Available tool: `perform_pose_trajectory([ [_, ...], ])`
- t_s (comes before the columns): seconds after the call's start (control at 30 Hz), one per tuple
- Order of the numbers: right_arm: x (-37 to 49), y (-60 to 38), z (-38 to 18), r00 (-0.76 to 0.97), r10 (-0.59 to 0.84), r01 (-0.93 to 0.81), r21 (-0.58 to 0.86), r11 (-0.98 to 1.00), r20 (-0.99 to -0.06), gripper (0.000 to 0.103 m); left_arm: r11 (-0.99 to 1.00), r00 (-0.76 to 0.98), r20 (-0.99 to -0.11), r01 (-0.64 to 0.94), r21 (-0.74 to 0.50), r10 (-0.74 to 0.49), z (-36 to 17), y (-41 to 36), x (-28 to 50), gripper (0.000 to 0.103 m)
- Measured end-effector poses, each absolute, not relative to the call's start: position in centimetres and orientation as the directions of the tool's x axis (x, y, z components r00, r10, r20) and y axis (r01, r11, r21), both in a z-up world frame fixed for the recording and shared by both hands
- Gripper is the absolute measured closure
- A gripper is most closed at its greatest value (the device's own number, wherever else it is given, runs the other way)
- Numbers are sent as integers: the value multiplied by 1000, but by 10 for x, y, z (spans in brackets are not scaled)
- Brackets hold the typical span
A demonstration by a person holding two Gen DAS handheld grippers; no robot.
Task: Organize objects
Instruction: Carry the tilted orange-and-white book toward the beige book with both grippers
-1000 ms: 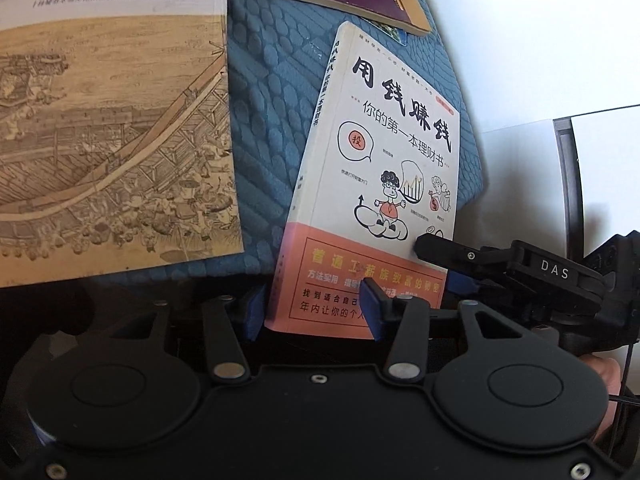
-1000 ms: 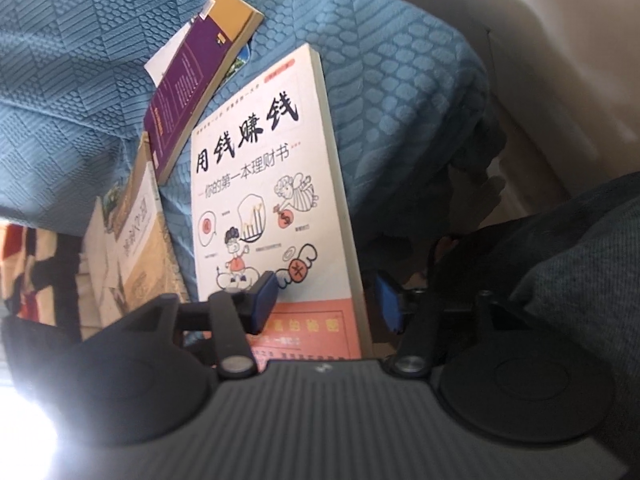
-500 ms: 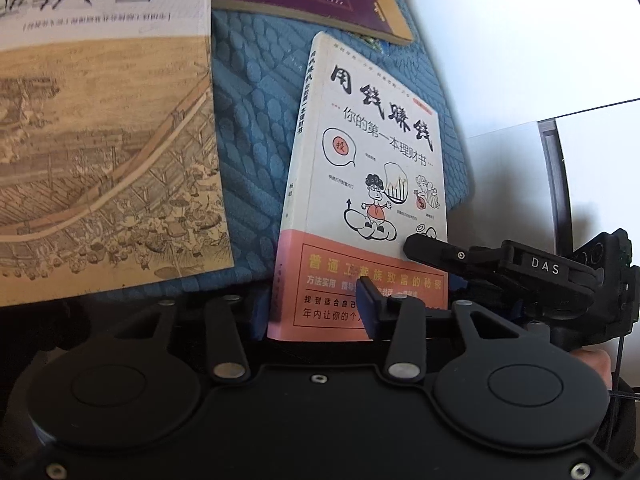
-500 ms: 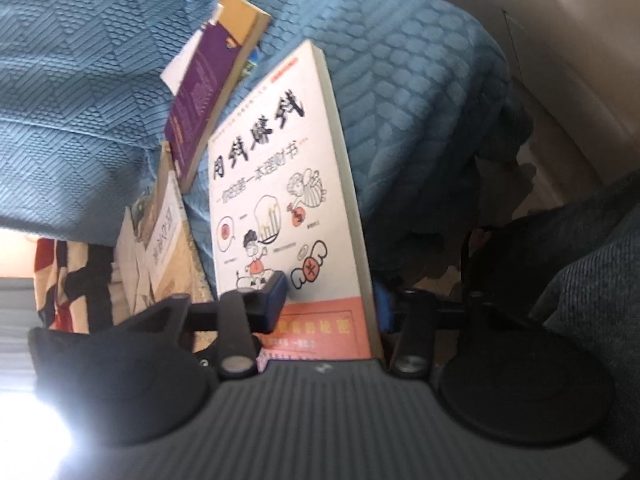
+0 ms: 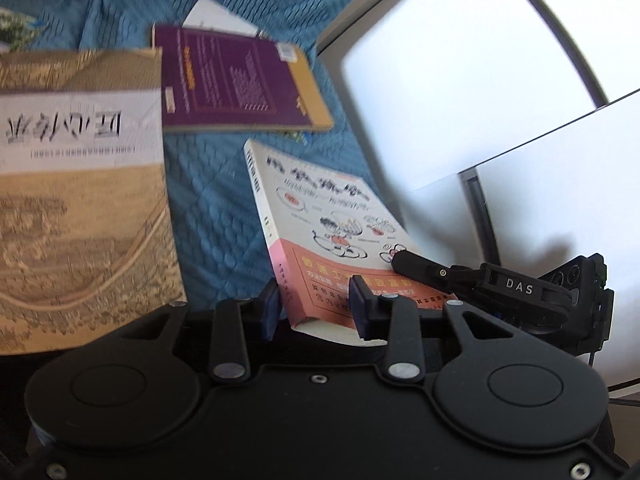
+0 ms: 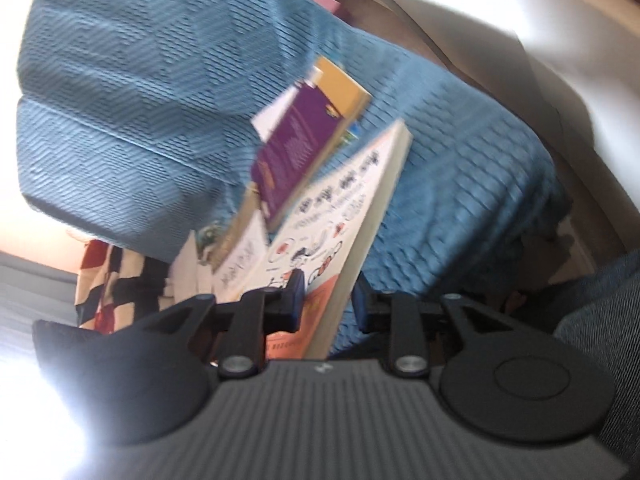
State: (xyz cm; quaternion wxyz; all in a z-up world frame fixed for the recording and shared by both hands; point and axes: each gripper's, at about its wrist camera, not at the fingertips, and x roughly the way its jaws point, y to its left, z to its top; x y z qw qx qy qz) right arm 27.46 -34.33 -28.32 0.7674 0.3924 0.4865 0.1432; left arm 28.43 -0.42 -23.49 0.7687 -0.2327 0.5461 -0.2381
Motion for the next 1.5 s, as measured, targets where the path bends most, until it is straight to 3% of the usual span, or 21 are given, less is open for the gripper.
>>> perform_pose_trajectory([
  [0.63, 288, -326, -229, 532, 619, 42, 749, 662, -577, 75, 786, 410, -683, 170, -594, -605, -171, 9, 286, 70],
  [1.5, 320, -246, -159, 454, 725, -153, 756, 637, -518, 75, 800, 583, -627, 68, -597, -517, -106, 85, 250, 70],
])
